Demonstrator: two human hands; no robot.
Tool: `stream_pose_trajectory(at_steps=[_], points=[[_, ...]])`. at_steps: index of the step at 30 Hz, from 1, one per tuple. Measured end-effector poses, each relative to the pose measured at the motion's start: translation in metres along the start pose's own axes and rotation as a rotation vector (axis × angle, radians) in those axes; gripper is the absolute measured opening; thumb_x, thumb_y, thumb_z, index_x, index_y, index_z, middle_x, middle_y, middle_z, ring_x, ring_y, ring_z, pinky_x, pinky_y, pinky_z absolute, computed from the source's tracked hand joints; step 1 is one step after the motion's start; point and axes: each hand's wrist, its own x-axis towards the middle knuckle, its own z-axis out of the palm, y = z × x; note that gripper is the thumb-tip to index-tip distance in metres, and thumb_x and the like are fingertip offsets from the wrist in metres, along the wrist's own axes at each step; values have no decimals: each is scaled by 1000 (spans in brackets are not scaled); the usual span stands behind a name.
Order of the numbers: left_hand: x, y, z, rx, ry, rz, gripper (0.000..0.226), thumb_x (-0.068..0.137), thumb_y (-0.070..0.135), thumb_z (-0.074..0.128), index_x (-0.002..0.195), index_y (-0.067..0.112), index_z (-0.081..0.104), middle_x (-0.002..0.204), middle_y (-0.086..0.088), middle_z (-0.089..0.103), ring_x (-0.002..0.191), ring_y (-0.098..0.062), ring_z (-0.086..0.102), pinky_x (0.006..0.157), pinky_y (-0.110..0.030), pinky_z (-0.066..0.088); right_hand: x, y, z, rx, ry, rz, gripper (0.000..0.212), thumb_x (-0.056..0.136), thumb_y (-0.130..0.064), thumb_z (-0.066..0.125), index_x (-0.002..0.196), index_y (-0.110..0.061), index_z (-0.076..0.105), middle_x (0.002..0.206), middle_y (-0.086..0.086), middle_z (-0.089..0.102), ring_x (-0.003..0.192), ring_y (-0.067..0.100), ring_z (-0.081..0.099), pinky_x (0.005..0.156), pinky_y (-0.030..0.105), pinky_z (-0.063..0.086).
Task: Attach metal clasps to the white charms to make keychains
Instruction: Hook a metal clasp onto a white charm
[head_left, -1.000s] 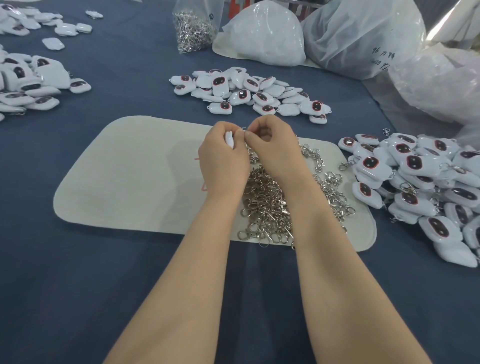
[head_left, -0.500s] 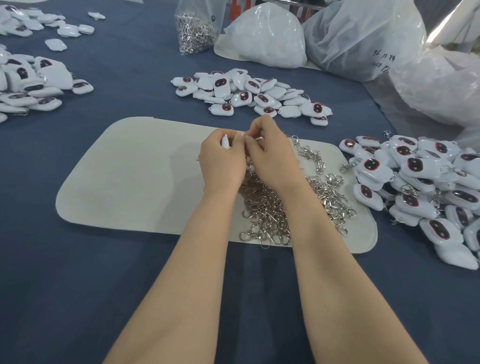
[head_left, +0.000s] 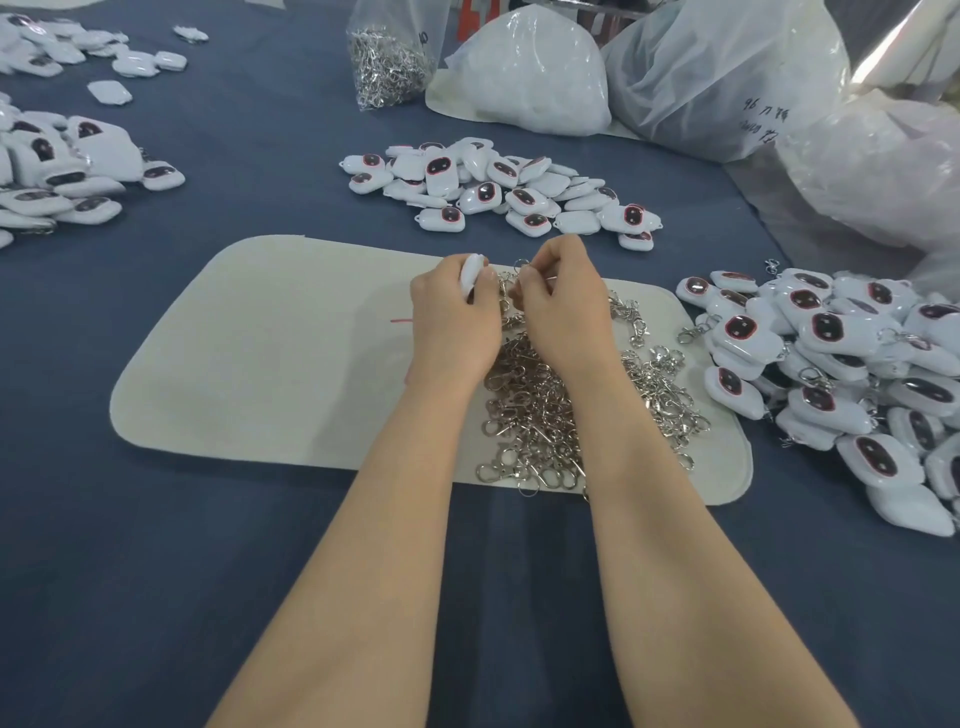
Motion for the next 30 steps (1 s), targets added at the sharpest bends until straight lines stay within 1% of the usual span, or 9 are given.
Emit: stream_pose_trajectory(at_steps=[2,4,8,10,13,16,22,25,30], points=[[-2,2,1,-79,3,-16,10,96,18,50,105,14,50,108,-13,61,99,-33,63,88,-49,51,1,1,-1,-28,5,-4,5,95,-9,47,93,-13,44,90,13,66,86,28,61,80,39,46],[-2,2,2,-152,8,-78,20,92,20,57,103,15,42,107,-10,60,94,-31,66,85,-49,53,2,1,-1,-46,5,-11,5,95,-9,47,94,-13,44,90,10,65,84,25,59,72,31,41],[-2,3,0,-298,-24,-121,14,87,12,63,94,12,51,92,-5,63,65,-7,68,58,-22,55,1,2,-2,-46,6,-26,5,95,-8,47,93,-12,44,79,1,57,71,17,50,59,27,31],[0,2,-2,-232,-14,-90,9,87,12,63,94,12,59,88,-4,64,66,-11,65,51,-17,48,1,2,-3,-54,-2,-31,5,95,-9,46,93,-12,44,81,5,60,71,19,51,60,28,33],[0,1,-1,-147,-1,-63,11,89,16,56,100,14,59,84,2,62,73,-17,60,64,-28,48,1,1,-1,-64,-27,-20,3,95,-9,46,94,-12,44,90,12,66,80,25,58,71,33,44],[1,0,2,-131,13,-78,10,89,16,48,97,21,43,86,7,54,83,-19,62,74,-39,51,0,0,0,-65,-41,-20,5,95,-8,46,93,-12,44,91,13,67,85,29,60,77,41,47],[2,-4,1,-56,21,-53,14,91,16,51,102,21,44,88,14,52,88,-18,61,83,-38,52,0,-1,0,-79,-54,-67,8,94,-6,47,92,-13,44,83,5,59,74,22,53,60,30,33],[3,-4,0,-14,33,-36,14,91,15,52,100,22,45,85,15,51,80,-12,58,79,-38,53,-1,-2,0,-82,-75,-80,8,94,-5,47,93,-13,43,84,3,57,77,23,54,64,31,36],[5,-6,-1,22,53,-16,13,91,15,52,101,21,44,81,17,49,71,4,51,61,-21,39,-1,-2,1,-79,-88,-100,9,93,-4,47,92,-12,44,80,0,54,74,20,49,59,26,27]])
